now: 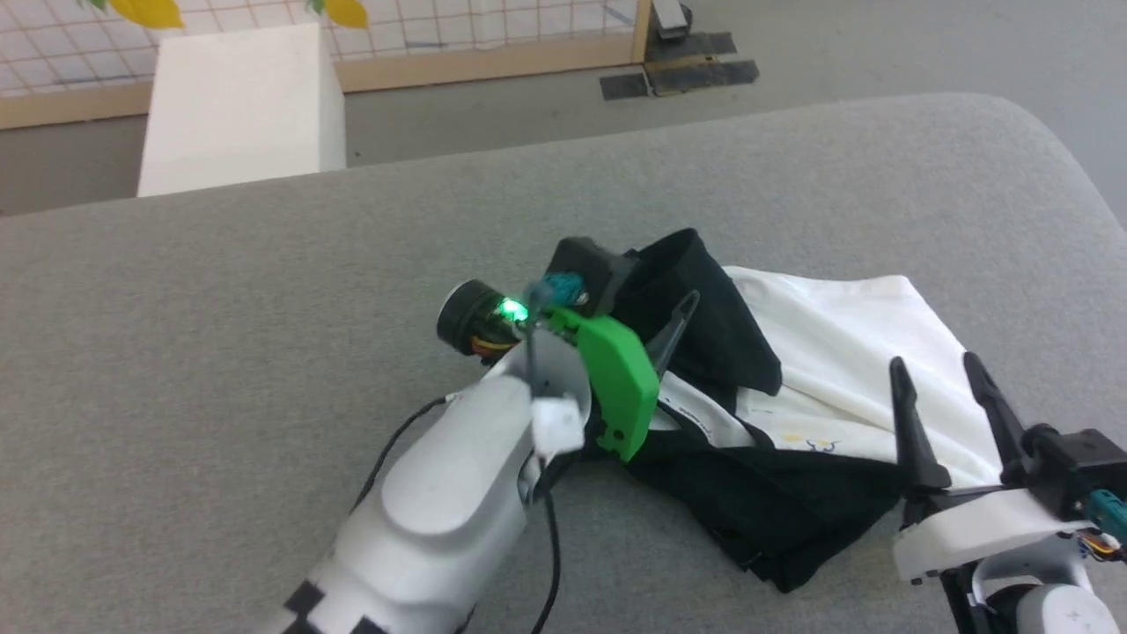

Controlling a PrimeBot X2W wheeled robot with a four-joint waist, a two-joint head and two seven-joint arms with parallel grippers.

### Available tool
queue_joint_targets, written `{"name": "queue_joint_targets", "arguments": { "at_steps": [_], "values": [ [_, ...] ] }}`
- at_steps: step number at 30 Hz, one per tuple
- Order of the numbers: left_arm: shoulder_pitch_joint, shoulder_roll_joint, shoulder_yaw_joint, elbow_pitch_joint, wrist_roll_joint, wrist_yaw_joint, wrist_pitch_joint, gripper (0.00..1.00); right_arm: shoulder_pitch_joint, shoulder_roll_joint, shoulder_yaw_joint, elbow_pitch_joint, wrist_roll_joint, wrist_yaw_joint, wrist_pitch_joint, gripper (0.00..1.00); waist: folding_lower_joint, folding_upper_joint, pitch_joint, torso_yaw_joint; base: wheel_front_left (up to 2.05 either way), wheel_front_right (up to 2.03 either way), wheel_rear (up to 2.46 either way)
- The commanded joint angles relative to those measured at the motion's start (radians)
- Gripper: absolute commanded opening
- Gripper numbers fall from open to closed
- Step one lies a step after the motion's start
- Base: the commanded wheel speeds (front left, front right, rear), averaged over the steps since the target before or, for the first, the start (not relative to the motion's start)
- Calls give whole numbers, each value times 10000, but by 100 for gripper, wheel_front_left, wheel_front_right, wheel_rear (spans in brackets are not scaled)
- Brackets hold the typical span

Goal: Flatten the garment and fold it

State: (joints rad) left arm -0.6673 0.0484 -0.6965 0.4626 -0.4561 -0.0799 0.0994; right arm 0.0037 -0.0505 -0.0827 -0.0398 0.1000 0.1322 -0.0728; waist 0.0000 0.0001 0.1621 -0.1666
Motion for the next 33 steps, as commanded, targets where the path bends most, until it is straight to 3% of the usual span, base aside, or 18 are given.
{"name": "queue_joint_targets", "arguments": {
  "at_steps": [1, 6, 8, 10, 15, 19, 21, 26, 33],
  "values": [
    [-380, 19, -203, 265, -305, -44, 331, 100, -180, 3, 112, 80, 88, -15, -141, 100, 0, -1, 361, -355, 0, 0, 0],
    [-1395, 18, -1005, 1299, -1198, 301, 1982, 100, -376, 3, 493, 435, 272, -15, -368, 100, 0, -1, 645, -625, 0, 0, 0],
    [-1629, 18, -1346, 1540, -1561, 197, 2572, 100, -446, 3, 608, 575, 328, -15, -448, 100, 0, -1, 681, -691, 0, 0, 0],
    [-1773, 18, -1624, 1613, -1917, 26, 2929, 0, -492, 3, 681, 692, 402, -15, -517, 100, 0, -1, 680, -714, 0, 0, 0],
    [-1765, 18, -1577, 1294, -2718, -3, 2075, 0, -458, 3, 615, 901, 392, -15, -564, 100, 0, -1, 450, -426, 0, 0, 0],
    [-1519, 85, -725, 1170, -3049, 389, 151, 0, -415, 3, 627, 920, 358, -15, -530, 100, 0, -1, 13, -34, 0, 0, 0],
    [-1286, 381, -177, 1114, -3066, 710, -865, 0, -353, 3, 600, 890, 338, -15, -494, 100, 0, -1, -242, 200, 0, 0, 0],
    [-136, 1687, 1348, 555, -3307, 1713, -2742, 0, -42, 3, 511, 732, 199, -15, -277, 100, 0, -1, -814, 914, 0, 0, 0],
    [2532, 3571, 3279, -1191, -3685, 3506, -3380, 0, 379, 3, 438, 453, 159, -15, -7, 100, 0, -1, -1148, 1927, 0, 0, 0]
  ]
}}
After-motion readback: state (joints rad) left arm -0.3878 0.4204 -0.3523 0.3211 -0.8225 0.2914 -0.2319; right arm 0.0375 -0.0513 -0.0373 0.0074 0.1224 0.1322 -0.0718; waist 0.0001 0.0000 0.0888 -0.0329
